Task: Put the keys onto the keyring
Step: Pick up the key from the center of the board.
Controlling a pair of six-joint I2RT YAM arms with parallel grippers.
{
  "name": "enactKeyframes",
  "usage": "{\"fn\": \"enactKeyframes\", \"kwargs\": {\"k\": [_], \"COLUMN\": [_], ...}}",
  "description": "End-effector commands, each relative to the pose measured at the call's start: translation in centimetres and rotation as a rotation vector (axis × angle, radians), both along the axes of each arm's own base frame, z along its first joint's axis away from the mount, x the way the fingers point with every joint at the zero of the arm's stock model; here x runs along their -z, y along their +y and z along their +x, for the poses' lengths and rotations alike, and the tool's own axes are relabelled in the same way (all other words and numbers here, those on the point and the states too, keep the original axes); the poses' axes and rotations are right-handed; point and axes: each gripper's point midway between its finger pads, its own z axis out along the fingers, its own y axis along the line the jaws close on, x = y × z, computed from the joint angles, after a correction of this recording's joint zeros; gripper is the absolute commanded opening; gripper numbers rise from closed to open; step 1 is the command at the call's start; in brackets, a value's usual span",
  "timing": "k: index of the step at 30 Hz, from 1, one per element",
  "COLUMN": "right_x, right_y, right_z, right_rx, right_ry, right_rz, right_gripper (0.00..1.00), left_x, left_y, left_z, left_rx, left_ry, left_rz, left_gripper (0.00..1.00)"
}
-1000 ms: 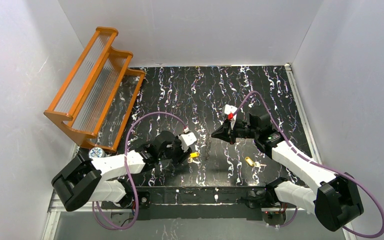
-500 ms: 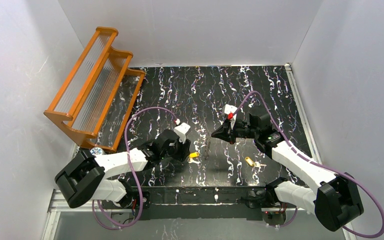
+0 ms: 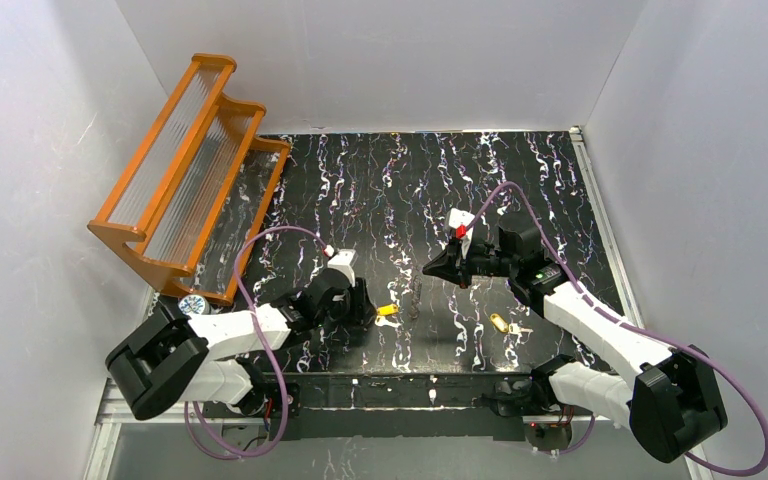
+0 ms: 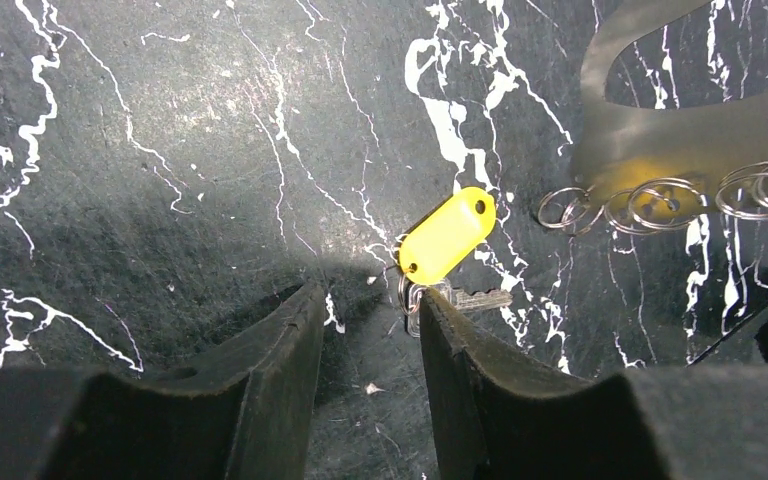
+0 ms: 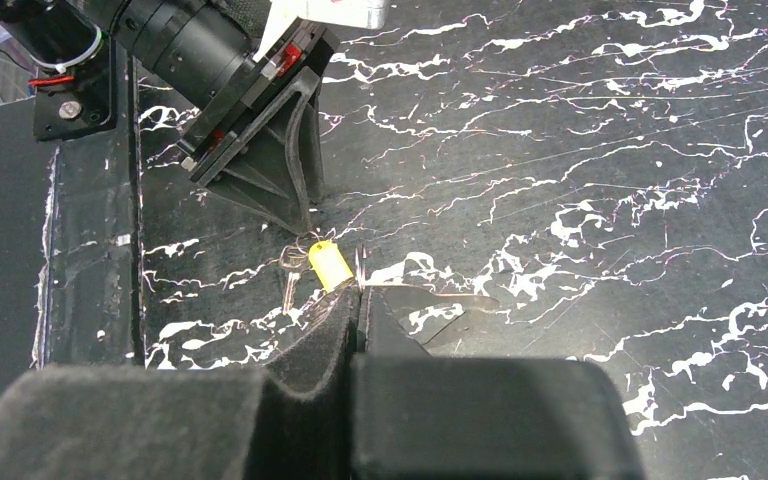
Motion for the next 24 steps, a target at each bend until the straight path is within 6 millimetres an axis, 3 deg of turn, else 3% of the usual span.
{"fn": "enactKeyframes", "kwargs": {"k": [1,8,24], "right_x": [-0.9,-1.0,-1.0], "right_y": [0.2,0.3,0.3], "right_z": [-0.2,-0.1,-0.1], "right_rx": [-0.015,-0.017,-0.015], "right_ry": [-0.034,-0.033,-0.033], "right_rz": [0.025,0.029,0.029], "right_gripper": [0.01,0.01,0.01], "left_x": [-0.6,-0.6,0.4], "left_y": [0.1,-0.9,-0.6], "left_z": [0.2,-0.4,-1.7], "left_rx": [-0.071,-0.037,-0.058], "left_ry": [0.004,0.038,0.11], "left_rz": [-0.047,-0.086,-0.123], "left_gripper": [0.38,0.37,0.3]}}
